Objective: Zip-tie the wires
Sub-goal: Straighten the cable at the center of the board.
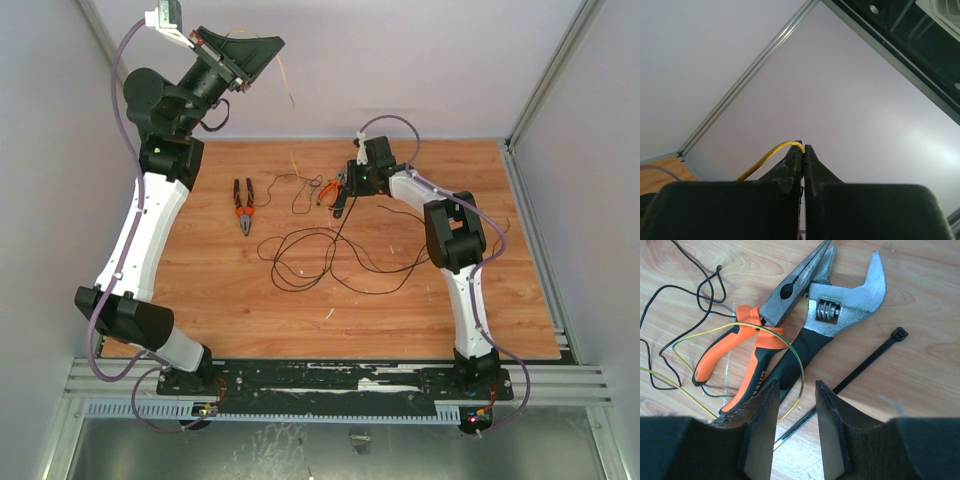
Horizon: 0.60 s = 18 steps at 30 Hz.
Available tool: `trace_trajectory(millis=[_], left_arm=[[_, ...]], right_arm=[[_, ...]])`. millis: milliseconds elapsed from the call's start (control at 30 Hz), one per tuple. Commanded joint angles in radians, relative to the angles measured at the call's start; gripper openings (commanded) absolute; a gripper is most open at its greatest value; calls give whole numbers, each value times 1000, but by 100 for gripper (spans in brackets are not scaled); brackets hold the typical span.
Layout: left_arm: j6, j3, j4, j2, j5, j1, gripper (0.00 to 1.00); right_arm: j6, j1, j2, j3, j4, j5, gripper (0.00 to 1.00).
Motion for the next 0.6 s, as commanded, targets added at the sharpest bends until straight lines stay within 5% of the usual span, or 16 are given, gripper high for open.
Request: trace_trajectory(millis=[0, 200, 433, 567], left_arm=[[-4, -10, 38, -23, 24, 7, 0], [-5, -11, 38, -22, 24, 8, 0], [27, -44, 13, -40, 28, 9, 0], [68, -102, -8, -82, 18, 25, 0]], right_arm=[[3, 14, 25, 29, 18, -21, 35], [8, 17, 41, 34, 21, -43, 26], [-5, 15, 3, 38, -18, -12, 0], [-34, 7, -77, 38, -57, 70, 0]])
